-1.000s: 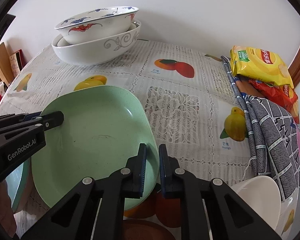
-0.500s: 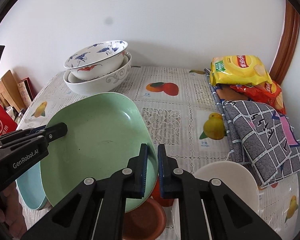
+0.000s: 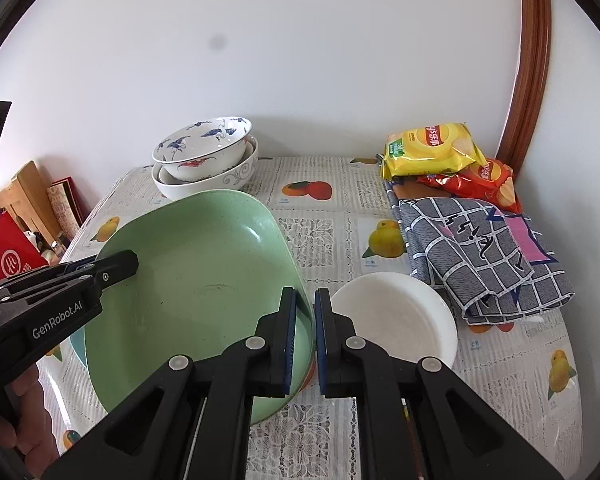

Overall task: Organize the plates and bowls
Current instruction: 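Lift the green plate with both grippers and carry it toward the plate stack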

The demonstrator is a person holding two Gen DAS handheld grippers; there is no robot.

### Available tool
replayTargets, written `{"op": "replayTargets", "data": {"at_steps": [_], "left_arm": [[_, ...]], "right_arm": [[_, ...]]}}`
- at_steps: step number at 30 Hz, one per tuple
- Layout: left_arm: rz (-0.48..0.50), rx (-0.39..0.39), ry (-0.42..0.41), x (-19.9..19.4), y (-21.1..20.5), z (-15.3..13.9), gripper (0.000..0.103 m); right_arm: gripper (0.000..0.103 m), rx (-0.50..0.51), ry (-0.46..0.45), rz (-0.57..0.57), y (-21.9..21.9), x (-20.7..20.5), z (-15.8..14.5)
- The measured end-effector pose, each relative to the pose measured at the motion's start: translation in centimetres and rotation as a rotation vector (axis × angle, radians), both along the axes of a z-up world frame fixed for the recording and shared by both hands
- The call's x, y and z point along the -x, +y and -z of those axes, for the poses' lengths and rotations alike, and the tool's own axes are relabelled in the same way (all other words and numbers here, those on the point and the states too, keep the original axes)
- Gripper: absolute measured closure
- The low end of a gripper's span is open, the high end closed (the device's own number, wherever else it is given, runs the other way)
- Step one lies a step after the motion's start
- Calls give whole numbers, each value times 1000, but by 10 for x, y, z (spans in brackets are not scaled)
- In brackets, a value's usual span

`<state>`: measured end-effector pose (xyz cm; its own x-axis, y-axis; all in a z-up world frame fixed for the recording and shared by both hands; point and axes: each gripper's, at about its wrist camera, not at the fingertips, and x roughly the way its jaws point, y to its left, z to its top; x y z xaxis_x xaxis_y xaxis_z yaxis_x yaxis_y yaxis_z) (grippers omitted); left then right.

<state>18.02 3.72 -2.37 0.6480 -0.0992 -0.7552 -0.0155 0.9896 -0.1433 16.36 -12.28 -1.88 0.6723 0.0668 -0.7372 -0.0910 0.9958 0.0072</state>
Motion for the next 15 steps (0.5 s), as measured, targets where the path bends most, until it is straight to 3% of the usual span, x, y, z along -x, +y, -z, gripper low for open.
{"op": "replayTargets", "data": {"at_steps": [15], "left_arm": [[-3, -7, -22, 42, 6, -11, 90]], "right_arm": [[94, -17, -20, 7, 6, 41, -13]]}}
